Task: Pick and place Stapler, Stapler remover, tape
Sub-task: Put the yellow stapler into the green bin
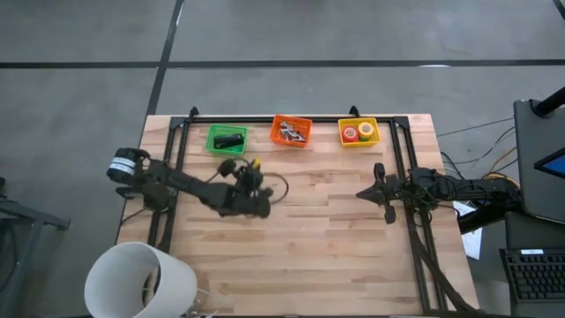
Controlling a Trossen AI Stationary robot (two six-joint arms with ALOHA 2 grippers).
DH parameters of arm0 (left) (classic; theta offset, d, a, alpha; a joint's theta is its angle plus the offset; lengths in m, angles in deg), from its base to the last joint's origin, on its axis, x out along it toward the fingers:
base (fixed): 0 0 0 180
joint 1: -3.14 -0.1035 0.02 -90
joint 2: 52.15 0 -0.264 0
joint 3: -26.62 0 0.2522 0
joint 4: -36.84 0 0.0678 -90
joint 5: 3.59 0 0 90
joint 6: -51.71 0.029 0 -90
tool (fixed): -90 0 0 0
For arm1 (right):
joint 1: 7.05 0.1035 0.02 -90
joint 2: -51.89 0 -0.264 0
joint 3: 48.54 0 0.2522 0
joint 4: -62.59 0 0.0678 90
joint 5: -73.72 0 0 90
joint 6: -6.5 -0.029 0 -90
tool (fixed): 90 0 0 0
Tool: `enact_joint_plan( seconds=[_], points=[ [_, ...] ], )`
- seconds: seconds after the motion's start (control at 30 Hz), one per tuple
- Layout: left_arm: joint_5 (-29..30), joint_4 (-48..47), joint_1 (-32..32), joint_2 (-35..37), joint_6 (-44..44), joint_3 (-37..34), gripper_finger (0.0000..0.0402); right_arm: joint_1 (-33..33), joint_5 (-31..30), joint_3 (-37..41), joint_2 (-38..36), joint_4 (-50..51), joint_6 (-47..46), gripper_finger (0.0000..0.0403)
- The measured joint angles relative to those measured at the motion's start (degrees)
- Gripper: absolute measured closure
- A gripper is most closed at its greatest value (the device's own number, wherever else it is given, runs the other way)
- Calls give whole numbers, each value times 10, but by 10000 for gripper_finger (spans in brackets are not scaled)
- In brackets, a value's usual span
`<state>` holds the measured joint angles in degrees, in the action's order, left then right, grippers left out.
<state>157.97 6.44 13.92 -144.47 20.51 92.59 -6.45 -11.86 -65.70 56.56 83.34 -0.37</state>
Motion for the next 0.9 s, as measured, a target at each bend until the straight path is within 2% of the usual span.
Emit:
enact_joint_plan(
  seconds=[0.23,0.4,0.57,0.67,0.8,0.9],
  points=[
    [-4,-59,-106,17,-25,-9,319,0,0,0,0,0,0,394],
    [-45,-54,-184,17,-52,-30,328,0,0,0,0,0,0,394],
    [-78,-48,-249,17,-67,-38,311,0,0,0,0,0,0,394],
    [-86,-41,-273,17,-74,-38,308,0,0,0,0,0,0,394],
    [-132,-10,-294,17,-70,-39,317,0,0,0,0,0,0,394],
    [-144,21,-299,14,-59,-46,323,0,0,0,0,0,0,394]
  ],
)
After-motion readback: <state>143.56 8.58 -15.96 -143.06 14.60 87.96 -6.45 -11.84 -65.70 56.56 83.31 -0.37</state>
